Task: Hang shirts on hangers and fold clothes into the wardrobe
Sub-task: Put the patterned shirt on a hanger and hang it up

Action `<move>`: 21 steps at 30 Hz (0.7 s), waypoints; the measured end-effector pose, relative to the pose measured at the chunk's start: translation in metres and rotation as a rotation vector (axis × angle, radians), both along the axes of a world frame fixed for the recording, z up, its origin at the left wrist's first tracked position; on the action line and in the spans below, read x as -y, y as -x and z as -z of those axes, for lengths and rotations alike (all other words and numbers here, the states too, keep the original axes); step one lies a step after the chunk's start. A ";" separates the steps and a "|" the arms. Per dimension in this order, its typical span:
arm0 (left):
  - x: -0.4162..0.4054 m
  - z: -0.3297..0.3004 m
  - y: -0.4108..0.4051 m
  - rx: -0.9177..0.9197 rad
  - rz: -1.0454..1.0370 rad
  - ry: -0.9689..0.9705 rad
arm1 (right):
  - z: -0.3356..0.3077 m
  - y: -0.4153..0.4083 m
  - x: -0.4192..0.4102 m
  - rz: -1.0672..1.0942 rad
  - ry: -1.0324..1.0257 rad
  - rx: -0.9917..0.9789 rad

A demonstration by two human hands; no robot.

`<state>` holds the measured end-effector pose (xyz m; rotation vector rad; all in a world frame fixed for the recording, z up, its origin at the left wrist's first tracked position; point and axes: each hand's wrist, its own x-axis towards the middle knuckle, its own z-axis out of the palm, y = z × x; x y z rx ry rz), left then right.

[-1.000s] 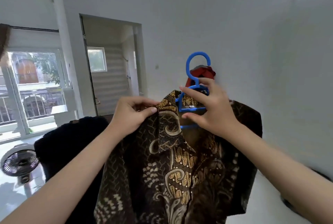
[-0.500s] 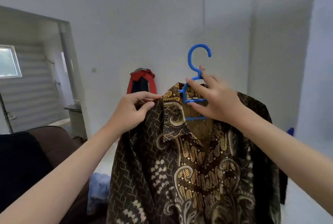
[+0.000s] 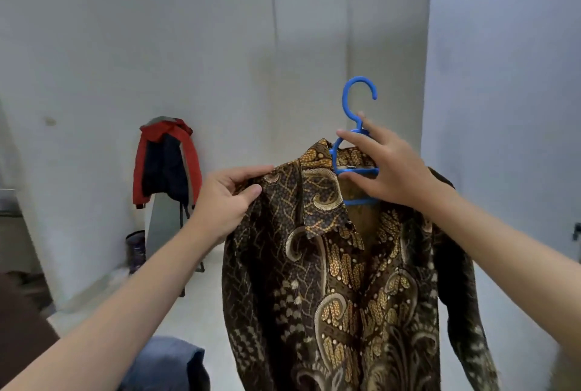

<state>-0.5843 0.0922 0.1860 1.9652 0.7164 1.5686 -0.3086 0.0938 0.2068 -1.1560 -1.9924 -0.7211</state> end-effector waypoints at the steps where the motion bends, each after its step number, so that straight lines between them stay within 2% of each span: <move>1: 0.000 0.000 -0.003 0.022 0.007 0.005 | 0.000 -0.001 0.004 0.020 0.004 -0.020; 6: -0.003 0.005 -0.017 0.067 0.005 0.026 | 0.005 0.007 0.028 -0.051 0.051 -0.312; 8: -0.004 0.007 -0.024 0.072 0.017 0.043 | 0.011 0.014 0.034 -0.073 0.106 -0.364; 13: -0.011 0.008 -0.046 0.067 0.099 0.092 | 0.027 0.008 0.038 0.096 0.179 -0.270; 21: -0.017 -0.004 -0.132 0.089 0.265 0.125 | 0.035 -0.061 0.037 0.363 0.004 -0.155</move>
